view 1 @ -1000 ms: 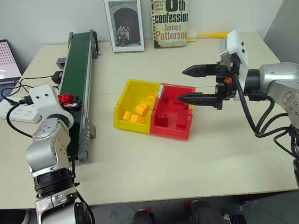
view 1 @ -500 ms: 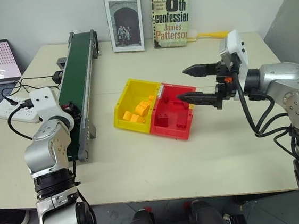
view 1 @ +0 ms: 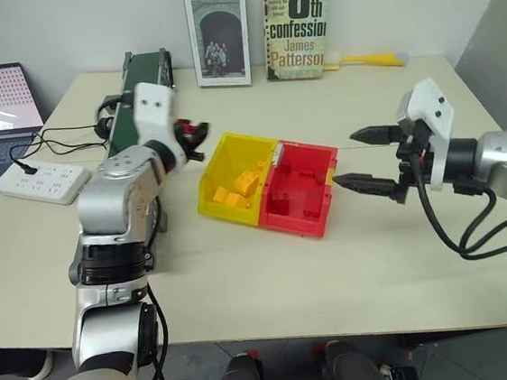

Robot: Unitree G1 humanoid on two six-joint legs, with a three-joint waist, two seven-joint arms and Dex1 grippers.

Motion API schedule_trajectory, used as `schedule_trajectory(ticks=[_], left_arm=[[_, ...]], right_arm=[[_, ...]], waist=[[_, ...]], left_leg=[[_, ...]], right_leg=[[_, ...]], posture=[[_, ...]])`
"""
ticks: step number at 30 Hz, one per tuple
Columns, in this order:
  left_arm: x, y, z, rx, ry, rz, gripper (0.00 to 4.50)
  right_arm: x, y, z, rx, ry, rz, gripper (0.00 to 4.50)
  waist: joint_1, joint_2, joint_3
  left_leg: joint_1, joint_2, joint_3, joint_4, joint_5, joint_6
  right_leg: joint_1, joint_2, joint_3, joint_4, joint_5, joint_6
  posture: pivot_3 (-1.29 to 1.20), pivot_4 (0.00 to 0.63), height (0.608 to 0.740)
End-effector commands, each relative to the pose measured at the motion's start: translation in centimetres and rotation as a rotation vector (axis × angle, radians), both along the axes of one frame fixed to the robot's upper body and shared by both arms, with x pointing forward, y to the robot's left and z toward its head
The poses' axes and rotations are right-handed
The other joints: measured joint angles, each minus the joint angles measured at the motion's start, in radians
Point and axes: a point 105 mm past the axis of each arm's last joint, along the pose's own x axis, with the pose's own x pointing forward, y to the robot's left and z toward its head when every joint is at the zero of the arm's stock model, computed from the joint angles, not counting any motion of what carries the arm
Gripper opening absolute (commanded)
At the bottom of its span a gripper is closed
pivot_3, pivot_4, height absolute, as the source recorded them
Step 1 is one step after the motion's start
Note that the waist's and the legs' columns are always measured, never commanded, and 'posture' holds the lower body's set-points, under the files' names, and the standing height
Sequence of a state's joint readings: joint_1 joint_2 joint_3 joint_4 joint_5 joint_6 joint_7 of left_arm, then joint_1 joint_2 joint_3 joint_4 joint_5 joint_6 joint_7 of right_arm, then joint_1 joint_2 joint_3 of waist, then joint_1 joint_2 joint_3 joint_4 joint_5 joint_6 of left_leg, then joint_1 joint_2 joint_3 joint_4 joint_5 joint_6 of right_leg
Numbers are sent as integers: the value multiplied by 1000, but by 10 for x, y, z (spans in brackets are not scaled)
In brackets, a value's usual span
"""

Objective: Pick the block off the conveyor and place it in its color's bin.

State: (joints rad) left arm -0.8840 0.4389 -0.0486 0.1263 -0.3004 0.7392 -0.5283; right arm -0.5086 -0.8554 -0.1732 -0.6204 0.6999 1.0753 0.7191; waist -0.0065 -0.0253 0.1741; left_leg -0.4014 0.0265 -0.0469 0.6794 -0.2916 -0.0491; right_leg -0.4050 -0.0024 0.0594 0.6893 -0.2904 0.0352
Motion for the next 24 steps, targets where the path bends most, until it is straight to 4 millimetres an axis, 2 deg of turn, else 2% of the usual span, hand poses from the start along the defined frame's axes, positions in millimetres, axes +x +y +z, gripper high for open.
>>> schedule_trajectory(ticks=[1, 4, 8, 10, 12, 14, 18, 21, 24], left_arm=[[-12, -46, 0, 54, -16, -249, 1523], [-22, -77, -18, 106, 14, -416, 1523], [-21, -89, -30, 152, 21, -475, 1523], [-19, -93, -32, 147, 25, -501, 2225], [-19, -97, -30, 132, 27, -523, 2475], [-18, -96, -28, 134, 22, -531, 2994], [-11, -77, -20, 140, 1, -485, 3642], [-9, -56, -15, 151, -4, -442, 4383], [-14, -17, -9, 191, -3, -387, 4477]], right_arm=[[-12, -4, 7, 5, -45, -46, 4500], [-16, -5, 5, 24, -47, -85, 4500], [-17, -7, 4, 28, -52, -116, 4500], [-17, -8, 5, 36, -59, -139, 4500], [-18, -9, 5, 41, -62, -149, 4500], [-17, -9, 5, 42, -63, -155, 4500], [-12, -11, 6, 42, -63, -166, 4500], [-7, -8, 5, 43, -58, -146, 4500], [0, -9, 5, 29, -51, -116, 4500]], waist=[[-3, 0, 0], [-9, 0, 0], [-20, 0, 0], [-22, 0, 0], [-22, 0, 0], [-22, 0, 0], [-22, 0, 0], [-26, 0, 0], [-31, 1, 0]], left_leg=[[0, 0, 0, 0, 0, 0], [1, 0, 3, 0, -2, 3], [1, 0, 4, 0, -2, 3], [1, 0, 4, 0, -2, 4], [1, 0, 5, 0, -2, 4], [1, 0, 5, 0, -2, 4], [1, 0, 6, 0, -2, 4], [1, 0, 5, 0, -2, 4], [2, 1, 5, 0, -2, 4]], right_leg=[[0, 0, 0, 0, 0, 0], [0, 1, 2, 1, 0, 0], [0, 2, 3, 1, 0, 0], [0, 2, 3, 1, 0, 0], [0, 2, 3, 1, 0, 0], [0, 2, 3, 0, 0, 0], [0, 2, 4, 0, 0, 0], [0, 2, 4, 1, 0, 0], [-1, 3, 5, 1, 0, 0]], posture=[[0, 150, 740], [0, 150, 740], [0, 150, 740], [0, 150, 740], [0, 150, 740], [0, 150, 740], [0, 150, 740], [0, 150, 740], [0, 150, 740]])
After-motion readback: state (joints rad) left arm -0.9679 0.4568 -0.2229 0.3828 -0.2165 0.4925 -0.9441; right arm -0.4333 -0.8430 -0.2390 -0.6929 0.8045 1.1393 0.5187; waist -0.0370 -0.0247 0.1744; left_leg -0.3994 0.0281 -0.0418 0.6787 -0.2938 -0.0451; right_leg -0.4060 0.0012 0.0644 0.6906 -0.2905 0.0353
